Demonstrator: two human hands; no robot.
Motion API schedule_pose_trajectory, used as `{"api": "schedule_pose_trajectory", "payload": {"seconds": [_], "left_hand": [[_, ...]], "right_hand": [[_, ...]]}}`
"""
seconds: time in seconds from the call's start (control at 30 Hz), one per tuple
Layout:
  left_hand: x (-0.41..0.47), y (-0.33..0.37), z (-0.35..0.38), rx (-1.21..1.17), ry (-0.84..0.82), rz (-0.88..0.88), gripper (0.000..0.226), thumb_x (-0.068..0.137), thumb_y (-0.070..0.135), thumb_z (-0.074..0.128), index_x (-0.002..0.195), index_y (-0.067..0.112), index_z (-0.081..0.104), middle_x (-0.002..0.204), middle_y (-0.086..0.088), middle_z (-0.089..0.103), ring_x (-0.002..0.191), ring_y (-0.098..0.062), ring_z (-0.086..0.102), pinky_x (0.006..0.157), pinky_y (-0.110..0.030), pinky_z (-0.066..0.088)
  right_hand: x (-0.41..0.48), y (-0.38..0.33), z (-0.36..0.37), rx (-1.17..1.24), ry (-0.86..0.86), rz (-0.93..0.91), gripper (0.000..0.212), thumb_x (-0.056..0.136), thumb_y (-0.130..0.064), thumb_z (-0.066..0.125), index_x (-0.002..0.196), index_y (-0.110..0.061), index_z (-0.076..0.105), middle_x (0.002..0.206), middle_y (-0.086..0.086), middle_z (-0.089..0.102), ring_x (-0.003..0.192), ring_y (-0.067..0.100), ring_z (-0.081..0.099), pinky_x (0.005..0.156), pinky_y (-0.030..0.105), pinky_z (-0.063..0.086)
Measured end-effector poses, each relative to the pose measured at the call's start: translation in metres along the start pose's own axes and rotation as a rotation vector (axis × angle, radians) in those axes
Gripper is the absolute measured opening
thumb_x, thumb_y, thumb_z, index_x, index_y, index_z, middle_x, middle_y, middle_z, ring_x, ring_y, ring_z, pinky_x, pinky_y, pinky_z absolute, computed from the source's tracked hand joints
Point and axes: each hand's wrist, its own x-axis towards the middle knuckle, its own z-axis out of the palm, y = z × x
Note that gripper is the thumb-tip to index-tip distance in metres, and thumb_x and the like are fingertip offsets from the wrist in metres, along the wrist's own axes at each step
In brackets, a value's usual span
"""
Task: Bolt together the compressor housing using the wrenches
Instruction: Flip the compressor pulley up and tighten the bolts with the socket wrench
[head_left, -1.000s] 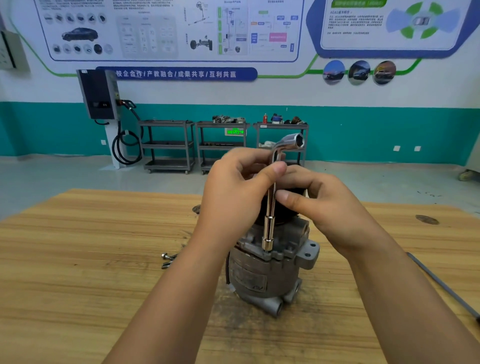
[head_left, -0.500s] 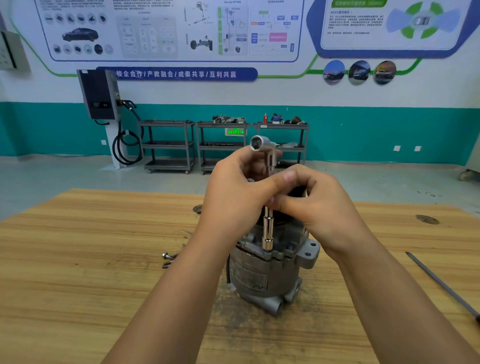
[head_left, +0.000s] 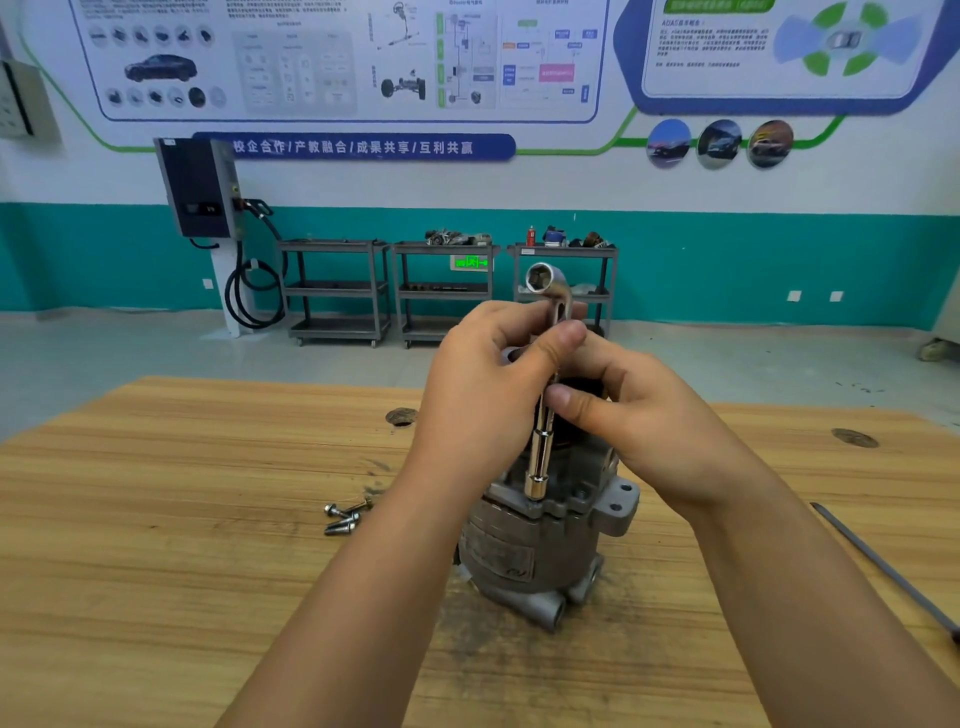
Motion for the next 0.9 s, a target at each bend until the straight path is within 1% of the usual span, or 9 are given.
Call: {"api": "schedule_pose_trajectory", "payload": {"seconds": [0.17,0.27,0.37,0.43,0.53,0.67,0.73,0.8,0.9], "left_hand": [[-0.002,0.0,0.0,0.031,-0.004,-0.004,0.011,0.087,0.028,0.064,0.096,0.028,0.07,0.1,0.002,0.068,0.099,-0.012,0.062,0.09,-0.044,0.05],[-0.003,0.001,0.0,0.028,0.0,-0.009,0.002,0.084,0.031,0.067,0.085,0.031,0.068,0.088,0.008,0.07,0.089,-0.007,0.064,0.085,-0.037,0.052],[-0.003,0.001,0.001,-0.011,0.075,-0.007,0.009,0.08,0.031,0.071,0.078,0.024,0.066,0.074,0.01,0.066,0.077,-0.005,0.063,0.075,-0.031,0.054],[-0.002,0.0,0.001,-0.036,0.119,-0.022,0.016,0.076,0.031,0.075,0.074,0.022,0.062,0.07,0.01,0.063,0.073,-0.007,0.062,0.072,-0.032,0.054],[-0.002,-0.001,0.001,-0.054,0.141,-0.047,0.02,0.074,0.029,0.076,0.067,0.02,0.06,0.065,0.007,0.063,0.068,-0.012,0.063,0.068,-0.036,0.054],[-0.002,-0.001,-0.001,-0.05,0.11,-0.029,0.013,0.081,0.026,0.071,0.071,0.017,0.069,0.069,0.004,0.069,0.072,-0.013,0.066,0.069,-0.035,0.055],[-0.003,0.0,0.0,0.004,0.062,-0.005,0.016,0.087,0.027,0.063,0.08,0.016,0.073,0.074,0.005,0.071,0.076,-0.007,0.066,0.073,-0.032,0.054],[-0.004,0.0,0.0,0.015,0.055,-0.011,0.02,0.09,0.028,0.059,0.084,0.016,0.075,0.078,0.004,0.072,0.08,-0.008,0.066,0.077,-0.034,0.055],[-0.002,0.0,-0.001,-0.016,0.049,-0.048,0.019,0.091,0.025,0.057,0.087,0.016,0.073,0.084,0.002,0.072,0.085,-0.011,0.066,0.082,-0.038,0.054]], "right_hand": [[0.0,0.0,0.006,0.01,0.105,-0.015,0.025,0.085,-0.003,0.063,0.094,-0.026,0.069,0.101,-0.001,0.069,0.106,0.019,0.06,0.097,0.046,0.045],[0.0,-0.002,0.008,0.029,0.148,-0.03,0.03,0.082,-0.004,0.066,0.084,-0.033,0.069,0.093,-0.007,0.071,0.099,0.013,0.063,0.093,0.042,0.049],[0.0,-0.002,0.007,0.013,0.155,-0.019,0.02,0.079,-0.006,0.069,0.091,-0.022,0.072,0.095,-0.001,0.07,0.098,0.013,0.063,0.092,0.041,0.049],[0.001,-0.001,0.007,-0.002,0.155,-0.006,0.017,0.079,-0.007,0.07,0.094,-0.013,0.073,0.096,0.002,0.069,0.098,0.014,0.062,0.092,0.042,0.049],[0.001,0.0,0.007,-0.008,0.167,0.001,0.015,0.078,-0.007,0.071,0.093,-0.01,0.073,0.095,0.003,0.068,0.096,0.013,0.062,0.091,0.041,0.049],[0.001,0.0,0.01,-0.008,0.207,0.005,0.008,0.074,-0.012,0.075,0.077,-0.014,0.069,0.084,-0.001,0.066,0.086,0.013,0.063,0.084,0.04,0.051],[0.001,0.002,0.014,0.001,0.281,0.01,0.018,0.071,-0.016,0.077,0.068,-0.015,0.059,0.076,-0.003,0.064,0.08,0.015,0.063,0.076,0.038,0.052],[0.002,0.002,0.016,-0.006,0.303,0.015,0.019,0.072,-0.02,0.076,0.07,-0.017,0.057,0.078,-0.005,0.064,0.083,0.015,0.063,0.075,0.037,0.051],[0.002,0.002,0.013,-0.012,0.176,-0.002,0.013,0.082,-0.021,0.069,0.094,-0.025,0.066,0.095,-0.005,0.066,0.097,0.012,0.061,0.087,0.038,0.049]]}}
